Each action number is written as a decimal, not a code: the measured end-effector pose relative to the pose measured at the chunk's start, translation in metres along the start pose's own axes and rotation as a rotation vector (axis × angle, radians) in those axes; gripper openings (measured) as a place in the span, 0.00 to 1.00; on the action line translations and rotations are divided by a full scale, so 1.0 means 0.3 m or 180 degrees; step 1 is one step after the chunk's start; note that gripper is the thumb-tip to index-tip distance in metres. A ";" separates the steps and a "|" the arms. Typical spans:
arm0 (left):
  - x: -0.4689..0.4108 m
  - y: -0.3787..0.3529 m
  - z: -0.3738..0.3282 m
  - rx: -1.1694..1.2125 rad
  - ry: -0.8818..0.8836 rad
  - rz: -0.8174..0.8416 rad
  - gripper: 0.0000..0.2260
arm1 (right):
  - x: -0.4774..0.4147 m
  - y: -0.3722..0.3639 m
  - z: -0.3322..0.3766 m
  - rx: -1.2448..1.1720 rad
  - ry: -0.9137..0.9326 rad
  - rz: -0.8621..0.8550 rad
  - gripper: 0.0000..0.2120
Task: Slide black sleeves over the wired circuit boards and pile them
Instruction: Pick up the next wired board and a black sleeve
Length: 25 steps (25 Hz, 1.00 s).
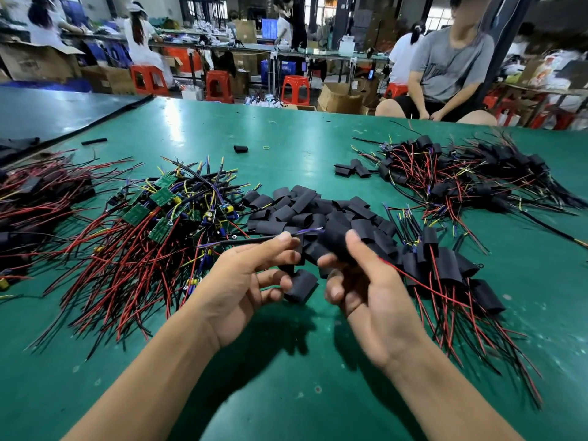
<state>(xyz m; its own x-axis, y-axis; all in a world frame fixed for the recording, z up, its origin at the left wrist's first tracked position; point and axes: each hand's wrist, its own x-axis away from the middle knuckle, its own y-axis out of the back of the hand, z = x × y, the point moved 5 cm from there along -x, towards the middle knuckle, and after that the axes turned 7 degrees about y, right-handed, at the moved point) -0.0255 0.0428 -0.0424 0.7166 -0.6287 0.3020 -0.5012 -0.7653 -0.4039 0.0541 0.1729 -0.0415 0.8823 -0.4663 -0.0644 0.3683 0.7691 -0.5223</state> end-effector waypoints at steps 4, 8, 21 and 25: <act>-0.003 0.031 -0.009 -0.0080 -0.0061 -0.0154 0.08 | -0.034 0.111 0.072 -0.1007 0.0165 -0.0984 0.10; -0.021 0.083 -0.006 -0.0266 -0.0185 -0.0597 0.05 | -0.050 0.218 0.104 -0.1558 0.0155 -0.1636 0.14; -0.002 0.197 -0.048 -0.1241 -0.1270 -0.2035 0.26 | -0.061 0.175 0.011 -0.2161 -0.0208 -0.1368 0.21; -0.003 0.202 -0.048 -0.1271 -0.1378 -0.2151 0.30 | -0.066 0.182 0.001 -0.2087 -0.0227 -0.1247 0.19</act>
<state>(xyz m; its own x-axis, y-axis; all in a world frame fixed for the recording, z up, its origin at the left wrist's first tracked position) -0.0635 -0.0049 -0.0547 0.9997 0.0187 -0.0183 0.0204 -0.9951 0.0971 0.0569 0.2243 -0.0686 0.7481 -0.6048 0.2728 0.4284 0.1263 -0.8947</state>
